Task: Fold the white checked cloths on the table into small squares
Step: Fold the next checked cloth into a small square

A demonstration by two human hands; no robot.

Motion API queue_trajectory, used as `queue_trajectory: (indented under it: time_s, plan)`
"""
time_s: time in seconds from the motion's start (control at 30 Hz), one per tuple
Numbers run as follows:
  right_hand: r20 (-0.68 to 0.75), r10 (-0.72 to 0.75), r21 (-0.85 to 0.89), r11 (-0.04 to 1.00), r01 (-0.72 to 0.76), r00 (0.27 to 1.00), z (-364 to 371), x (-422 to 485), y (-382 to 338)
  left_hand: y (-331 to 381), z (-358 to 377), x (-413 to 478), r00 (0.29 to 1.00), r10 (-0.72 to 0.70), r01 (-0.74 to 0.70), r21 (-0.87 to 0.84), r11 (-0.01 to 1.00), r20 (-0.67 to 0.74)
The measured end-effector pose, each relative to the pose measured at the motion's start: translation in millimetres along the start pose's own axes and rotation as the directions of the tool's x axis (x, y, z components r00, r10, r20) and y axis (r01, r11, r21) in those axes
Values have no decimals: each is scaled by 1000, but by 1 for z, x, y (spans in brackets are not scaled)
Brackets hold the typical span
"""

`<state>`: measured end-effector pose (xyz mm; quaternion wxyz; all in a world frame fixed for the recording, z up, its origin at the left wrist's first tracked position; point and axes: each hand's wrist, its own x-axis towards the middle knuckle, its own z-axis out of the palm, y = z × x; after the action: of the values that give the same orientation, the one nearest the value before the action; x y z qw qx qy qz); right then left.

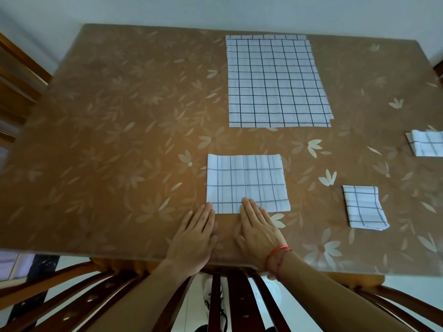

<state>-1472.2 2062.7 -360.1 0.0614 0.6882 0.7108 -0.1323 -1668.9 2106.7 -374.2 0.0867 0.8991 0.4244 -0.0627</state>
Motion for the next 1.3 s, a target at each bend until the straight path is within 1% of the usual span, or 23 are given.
queue_trajectory:
  time_s: [0.07, 0.17, 0.27, 0.47, 0.63, 0.73, 0.8, 0.9, 0.97, 1.03, 1.1, 1.17, 1.2, 1.3]
  plan:
    - [-27, -39, 16, 999, 40, 999, -2, 1, -9, 1, 1, 0, 1000, -4, 4, -3, 1000, 1]
    - [-9, -126, 29, 992, 127, 992, -2, 3, -26, -2, 2, 0, 1000, 8, -8, -2, 1000, 0]
    - [15, -158, 58, 986, 157, 987, 2, 2, -36, -3, 3, -1, 1000, 21, -21, -13, 1000, 0]
    - [41, -75, 33, 997, 74, 996, 0, -7, -20, 1, 0, 0, 1000, -1, 1, -47, 999, 6]
    - [55, 38, -58, 998, -35, 998, 0, -27, 23, 0, -2, 0, 1000, -17, 18, -63, 998, 15]
    - [74, 132, -58, 990, -128, 988, 1, -44, 56, 0, 0, -1, 1000, -19, 21, -80, 997, 22]
    - [89, 159, -39, 987, -156, 983, 2, -51, 71, -1, 0, -1, 1000, -20, 22, -107, 994, 15]
    - [121, 151, -19, 989, -150, 981, 0, -52, 76, 0, -1, 0, 1000, -23, 27, -175, 984, 21]
    - [112, 160, 16, 987, -162, 981, -2, -50, 76, 3, -5, 3, 999, -33, 34, -230, 973, 9]
    - [82, 185, 64, 980, -190, 979, -4, -47, 78, 7, -13, 8, 998, -61, 49, -286, 957, -34]
    - [24, 202, 94, 975, -204, 979, -11, -43, 77, 10, -22, 17, 991, -105, 70, -338, 939, -86]
    - [-42, 203, 121, 973, -197, 978, -20, -37, 76, 14, -30, 26, 986, -118, 63, -384, 921, -120]
    - [-48, 207, 150, 969, -198, 977, -25, -34, 76, 16, -34, 31, 988, -108, 54, -401, 915, -114]
    - [29, 243, 292, 925, -241, 970, -39, -22, 81, 26, -34, 41, 997, -62, 39, -418, 908, -42]
